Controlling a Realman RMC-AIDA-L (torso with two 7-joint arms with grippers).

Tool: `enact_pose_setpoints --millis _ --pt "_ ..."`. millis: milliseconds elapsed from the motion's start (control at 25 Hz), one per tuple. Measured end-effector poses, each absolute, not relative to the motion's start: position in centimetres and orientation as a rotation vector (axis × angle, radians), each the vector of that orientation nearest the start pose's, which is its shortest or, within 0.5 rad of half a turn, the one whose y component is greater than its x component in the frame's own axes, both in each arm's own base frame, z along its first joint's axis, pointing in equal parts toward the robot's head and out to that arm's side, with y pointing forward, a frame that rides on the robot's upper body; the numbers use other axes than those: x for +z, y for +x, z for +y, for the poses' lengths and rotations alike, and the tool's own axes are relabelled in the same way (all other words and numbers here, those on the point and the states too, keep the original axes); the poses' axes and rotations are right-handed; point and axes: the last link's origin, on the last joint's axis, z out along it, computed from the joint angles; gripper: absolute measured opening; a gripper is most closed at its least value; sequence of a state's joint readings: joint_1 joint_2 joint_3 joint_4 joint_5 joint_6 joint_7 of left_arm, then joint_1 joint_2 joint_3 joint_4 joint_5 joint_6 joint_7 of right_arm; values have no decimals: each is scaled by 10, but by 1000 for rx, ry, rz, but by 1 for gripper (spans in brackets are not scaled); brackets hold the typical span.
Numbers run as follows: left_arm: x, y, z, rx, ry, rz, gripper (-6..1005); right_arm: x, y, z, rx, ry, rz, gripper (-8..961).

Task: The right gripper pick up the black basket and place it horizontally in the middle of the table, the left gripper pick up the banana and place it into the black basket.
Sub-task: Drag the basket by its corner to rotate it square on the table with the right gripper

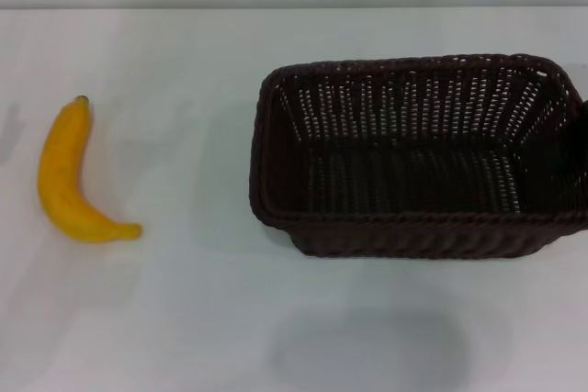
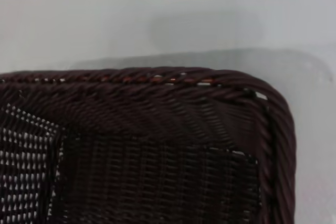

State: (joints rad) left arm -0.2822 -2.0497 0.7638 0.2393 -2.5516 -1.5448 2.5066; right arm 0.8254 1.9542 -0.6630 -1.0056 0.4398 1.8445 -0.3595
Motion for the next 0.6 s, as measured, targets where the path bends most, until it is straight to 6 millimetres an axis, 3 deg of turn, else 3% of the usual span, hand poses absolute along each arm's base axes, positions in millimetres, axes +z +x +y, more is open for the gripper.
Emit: enact_pose_setpoints --millis 360,600 --pt "95 -351 283 -1097 -1328 -424 845 91 218 382 -186 -2251 1808 154" --pt "92 -351 283 -1096 -1325 -434 845 84 216 387 -294 -2244 1731 154"
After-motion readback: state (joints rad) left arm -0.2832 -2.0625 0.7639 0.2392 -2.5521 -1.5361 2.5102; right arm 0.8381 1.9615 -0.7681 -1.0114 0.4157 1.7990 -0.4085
